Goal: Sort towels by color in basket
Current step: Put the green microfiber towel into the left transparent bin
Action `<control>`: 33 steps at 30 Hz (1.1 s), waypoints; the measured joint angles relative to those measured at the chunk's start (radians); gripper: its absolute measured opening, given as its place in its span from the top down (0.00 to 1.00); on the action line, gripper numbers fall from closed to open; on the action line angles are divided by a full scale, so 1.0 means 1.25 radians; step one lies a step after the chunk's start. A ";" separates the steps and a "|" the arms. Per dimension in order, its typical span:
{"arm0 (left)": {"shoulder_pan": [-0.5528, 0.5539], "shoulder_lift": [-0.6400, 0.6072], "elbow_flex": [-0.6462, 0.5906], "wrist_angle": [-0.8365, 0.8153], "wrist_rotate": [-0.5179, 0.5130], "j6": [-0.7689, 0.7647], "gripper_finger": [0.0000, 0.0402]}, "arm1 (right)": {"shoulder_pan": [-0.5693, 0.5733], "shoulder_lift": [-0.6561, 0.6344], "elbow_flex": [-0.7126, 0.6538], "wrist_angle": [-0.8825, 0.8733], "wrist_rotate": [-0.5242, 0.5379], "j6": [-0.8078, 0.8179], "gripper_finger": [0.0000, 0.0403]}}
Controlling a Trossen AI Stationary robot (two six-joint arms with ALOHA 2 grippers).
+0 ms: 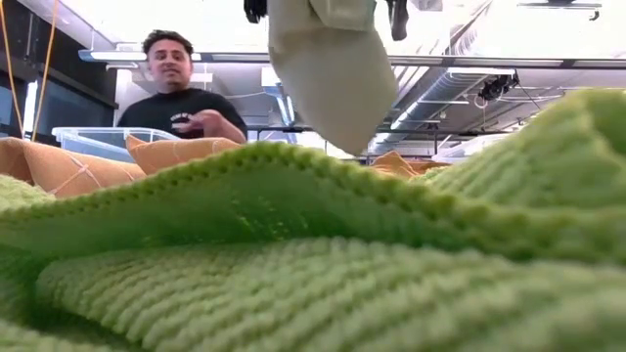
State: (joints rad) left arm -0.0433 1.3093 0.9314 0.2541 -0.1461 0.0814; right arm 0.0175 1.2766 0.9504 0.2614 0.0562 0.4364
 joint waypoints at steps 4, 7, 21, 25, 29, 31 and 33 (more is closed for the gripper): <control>0.000 0.036 0.000 0.018 -0.044 0.000 0.31 | 0.000 0.011 0.000 -0.001 -0.013 0.005 0.99; -0.001 0.050 0.000 0.042 -0.056 0.001 0.31 | 0.002 0.011 0.000 -0.001 -0.027 0.006 0.99; 0.009 0.072 0.000 0.075 0.015 0.028 0.76 | 0.002 0.011 0.000 -0.006 -0.044 0.000 0.96; 0.009 0.039 0.036 -0.049 -0.008 0.036 0.97 | -0.003 0.008 0.000 0.014 -0.039 0.008 0.87; 0.008 -0.003 0.110 -0.245 -0.087 0.035 0.94 | -0.025 -0.008 0.004 0.045 -0.011 0.028 0.73; 0.009 -0.026 0.158 -0.361 -0.118 0.013 0.96 | -0.032 -0.022 0.015 0.045 0.031 0.027 0.67; 0.012 -0.048 0.202 -0.475 -0.157 0.004 0.98 | -0.037 -0.041 0.024 0.044 0.069 0.008 0.63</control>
State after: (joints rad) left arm -0.0283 1.2490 1.1844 -0.3398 -0.3425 0.0858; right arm -0.0294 1.2249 0.9802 0.3167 0.1427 0.4467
